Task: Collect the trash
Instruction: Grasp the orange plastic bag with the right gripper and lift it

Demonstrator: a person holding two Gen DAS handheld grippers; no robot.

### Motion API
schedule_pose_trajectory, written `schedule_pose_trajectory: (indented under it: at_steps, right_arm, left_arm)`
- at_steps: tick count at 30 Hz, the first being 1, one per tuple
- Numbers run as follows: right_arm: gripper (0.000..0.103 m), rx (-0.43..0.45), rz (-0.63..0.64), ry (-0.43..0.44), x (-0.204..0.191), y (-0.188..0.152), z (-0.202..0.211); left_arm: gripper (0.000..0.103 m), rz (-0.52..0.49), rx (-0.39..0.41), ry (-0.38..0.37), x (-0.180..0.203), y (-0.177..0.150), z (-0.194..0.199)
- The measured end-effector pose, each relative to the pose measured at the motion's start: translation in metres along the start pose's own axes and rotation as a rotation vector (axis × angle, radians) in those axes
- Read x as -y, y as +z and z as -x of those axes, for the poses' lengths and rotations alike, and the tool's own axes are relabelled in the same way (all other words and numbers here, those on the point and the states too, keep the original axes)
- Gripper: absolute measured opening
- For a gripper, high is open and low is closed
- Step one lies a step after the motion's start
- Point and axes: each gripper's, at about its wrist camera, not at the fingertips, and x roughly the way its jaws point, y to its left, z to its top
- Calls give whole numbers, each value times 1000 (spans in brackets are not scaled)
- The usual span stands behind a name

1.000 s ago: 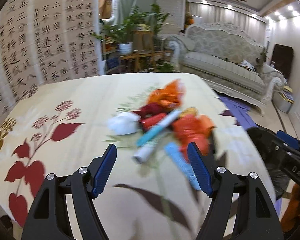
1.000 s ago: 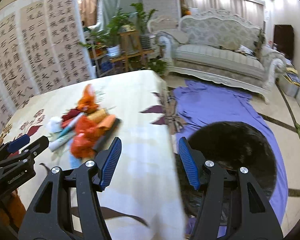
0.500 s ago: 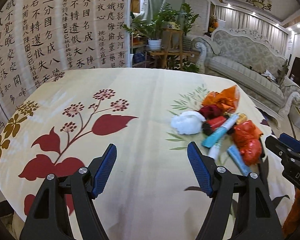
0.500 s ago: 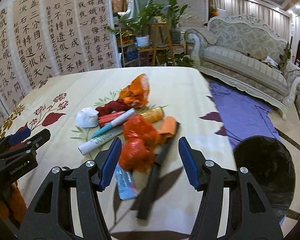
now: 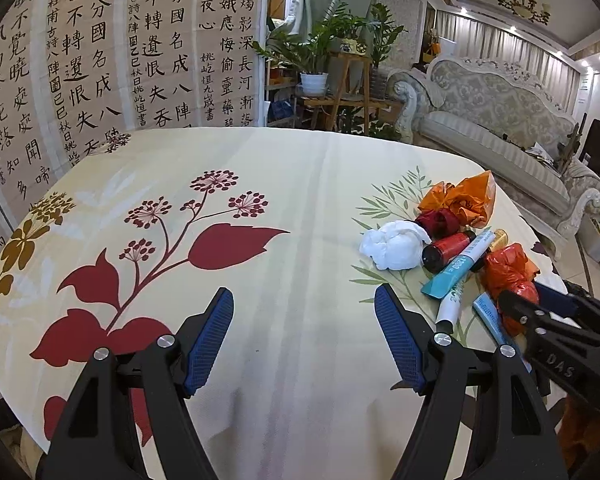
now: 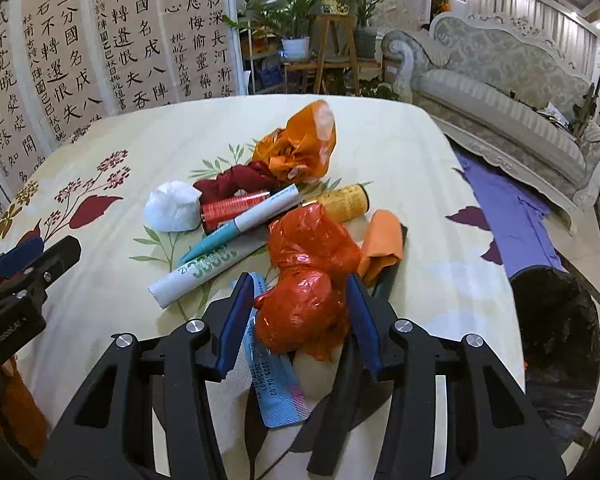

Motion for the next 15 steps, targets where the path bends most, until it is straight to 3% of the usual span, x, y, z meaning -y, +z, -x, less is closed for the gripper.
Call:
schedule_pose_trajectory:
  at_steps: [6, 15]
  right_arm:
    - [30, 5, 7, 13, -4, 1, 1]
    - [30, 71, 3, 17, 2, 4, 29]
  left_arm:
    - [71, -4, -5, -15, 5, 0, -3]
    - [71, -20, -17, -52, 22, -1, -3]
